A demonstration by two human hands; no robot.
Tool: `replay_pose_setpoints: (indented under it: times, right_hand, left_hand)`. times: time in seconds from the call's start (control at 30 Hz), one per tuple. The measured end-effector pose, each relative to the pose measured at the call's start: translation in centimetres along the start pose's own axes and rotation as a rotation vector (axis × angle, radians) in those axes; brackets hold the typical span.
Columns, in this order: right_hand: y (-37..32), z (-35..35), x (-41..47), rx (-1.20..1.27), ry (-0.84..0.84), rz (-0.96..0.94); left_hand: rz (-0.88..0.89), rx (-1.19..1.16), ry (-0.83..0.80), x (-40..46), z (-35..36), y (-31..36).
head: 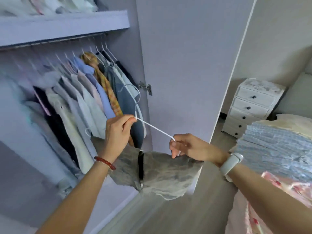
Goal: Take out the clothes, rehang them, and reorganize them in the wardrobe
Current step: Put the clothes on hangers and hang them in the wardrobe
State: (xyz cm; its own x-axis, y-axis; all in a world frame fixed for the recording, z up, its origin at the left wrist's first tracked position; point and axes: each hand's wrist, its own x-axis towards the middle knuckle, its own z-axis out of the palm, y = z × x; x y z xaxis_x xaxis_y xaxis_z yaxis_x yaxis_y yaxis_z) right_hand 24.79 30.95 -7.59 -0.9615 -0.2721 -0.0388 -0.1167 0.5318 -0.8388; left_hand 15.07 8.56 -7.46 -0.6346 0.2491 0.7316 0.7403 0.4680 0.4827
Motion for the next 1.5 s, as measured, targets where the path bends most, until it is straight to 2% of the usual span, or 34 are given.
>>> replay_pose_setpoints:
  times: [0.2,0.3,0.4,0.47,0.53,0.6,0.67,0.73,0.87,1.0,1.17,1.27,1.37,1.5]
  right_hand:
    - [-4.6,1.7,6.2,-0.352,-0.081,-0.307]
    - [-7.8,3.3,8.8,-0.461,-0.121,-0.439]
    - [-10.6,5.0,11.3,-0.571,-0.165,-0.521]
    - [-12.5,7.0,13.1,-0.504,-0.201,-0.555]
    - [-14.3,10.2,14.7,-0.290,-0.217,-0.558]
    - [-15.9,13.7,16.4,-0.133,-0.184,-0.547]
    - [-16.9,17.0,18.3,-0.065,-0.157,-0.515]
    - [-17.5,19.8,20.1,-0.015,-0.130,-0.467]
    - [-19.3,24.7,23.9,0.053,-0.078,-0.414]
    - [-21.8,28.6,27.3,0.103,0.036,-0.376]
    - [-25.6,30.4,31.8,0.150,0.161,-0.363]
    - [-28.2,30.9,35.2,0.148,0.240,-0.394]
    - [-30.5,31.1,39.0,0.172,0.282,-0.386]
    - [-31.4,31.8,43.6,0.142,0.320,-0.289]
  left_hand:
    - [-0.195,0.231,0.149,-0.6,-7.6,-2.4]
    - [-0.330,0.257,0.225,-0.9,-11.6,-3.3]
    - [-0.395,0.304,0.297,-1.8,-15.1,-4.4]
    - [-0.435,0.318,0.363,-2.4,-17.3,-5.2]
    - [-0.482,0.371,0.409,-3.0,-19.6,-6.6]
    - [-0.532,0.490,0.387,-3.5,-21.7,-8.4]
    - [-0.596,0.550,0.372,-3.9,-23.8,-9.8]
    - [-0.626,0.580,0.437,-4.1,-26.0,-11.0]
    - [-0.579,0.659,0.599,-3.9,-30.1,-12.4]
    - [-0.490,0.741,0.664,-1.5,-32.8,-13.2]
    - [-0.415,1.016,0.576,2.4,-34.9,-14.6]
    - [-0.471,1.167,0.450,3.9,-35.9,-16.4]
    - [-0.546,1.212,0.381,4.3,-36.9,-18.6]
    - [-0.518,1.232,0.399,4.2,-37.5,-20.4]
